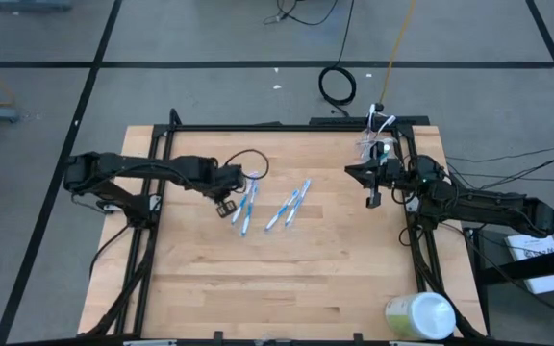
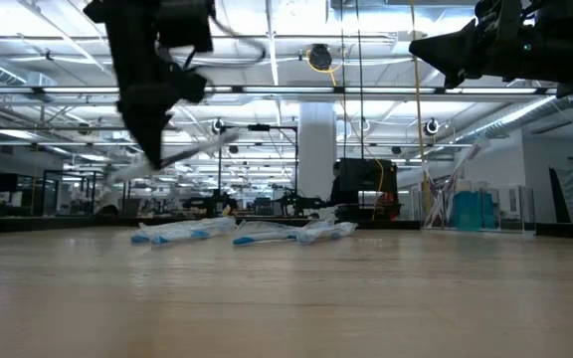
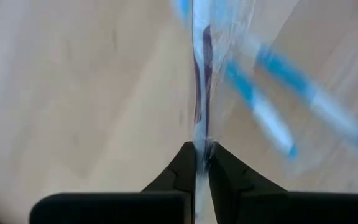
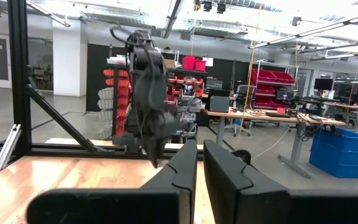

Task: Pick & Place toothbrushing station
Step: Put the violet toothbrush into the left of the transparent organizer

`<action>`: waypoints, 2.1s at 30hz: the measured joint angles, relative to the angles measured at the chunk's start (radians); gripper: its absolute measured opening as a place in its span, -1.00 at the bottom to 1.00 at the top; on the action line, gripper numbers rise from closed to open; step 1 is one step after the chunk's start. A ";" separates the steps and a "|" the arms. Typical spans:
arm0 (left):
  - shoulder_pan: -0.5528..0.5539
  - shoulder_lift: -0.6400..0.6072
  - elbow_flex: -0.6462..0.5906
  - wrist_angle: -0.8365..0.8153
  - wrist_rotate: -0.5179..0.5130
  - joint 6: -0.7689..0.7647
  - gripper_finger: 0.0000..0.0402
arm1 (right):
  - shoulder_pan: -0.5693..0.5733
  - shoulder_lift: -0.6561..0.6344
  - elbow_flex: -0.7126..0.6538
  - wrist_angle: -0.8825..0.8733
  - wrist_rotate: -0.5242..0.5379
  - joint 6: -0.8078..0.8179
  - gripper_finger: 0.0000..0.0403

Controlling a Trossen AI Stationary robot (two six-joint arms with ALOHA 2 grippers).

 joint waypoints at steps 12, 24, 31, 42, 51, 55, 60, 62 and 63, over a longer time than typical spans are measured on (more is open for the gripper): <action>0.036 -0.019 0.005 0.765 0.083 0.478 -0.91 | -0.002 0.000 0.000 -0.015 0.003 0.081 -0.90; 0.138 0.190 -0.017 1.419 0.550 0.516 -0.87 | 0.012 0.017 0.000 -0.009 0.162 0.105 -0.89; 0.119 0.319 -0.017 1.511 0.558 0.497 -0.88 | 0.094 0.139 0.000 0.034 0.243 0.074 -0.59; 0.112 0.345 -0.017 1.511 0.554 0.473 -0.87 | 0.146 0.394 0.005 0.397 0.288 0.150 0.05; 0.107 0.345 -0.016 1.496 0.554 0.462 -0.87 | 0.191 0.542 0.102 0.404 0.287 0.126 0.06; 0.094 0.345 -0.016 1.485 0.553 0.476 -0.85 | 0.216 0.596 0.143 0.402 0.286 0.104 0.08; 0.082 0.345 -0.016 1.482 0.553 0.477 -0.87 | 0.233 0.641 0.184 0.400 0.286 0.101 0.10; 0.078 0.345 -0.016 1.481 0.545 0.477 -0.87 | 0.241 0.658 0.198 0.400 0.285 0.101 0.09; 0.076 0.345 -0.016 1.481 0.541 0.478 -0.86 | 0.246 0.667 0.205 0.400 0.285 0.101 0.09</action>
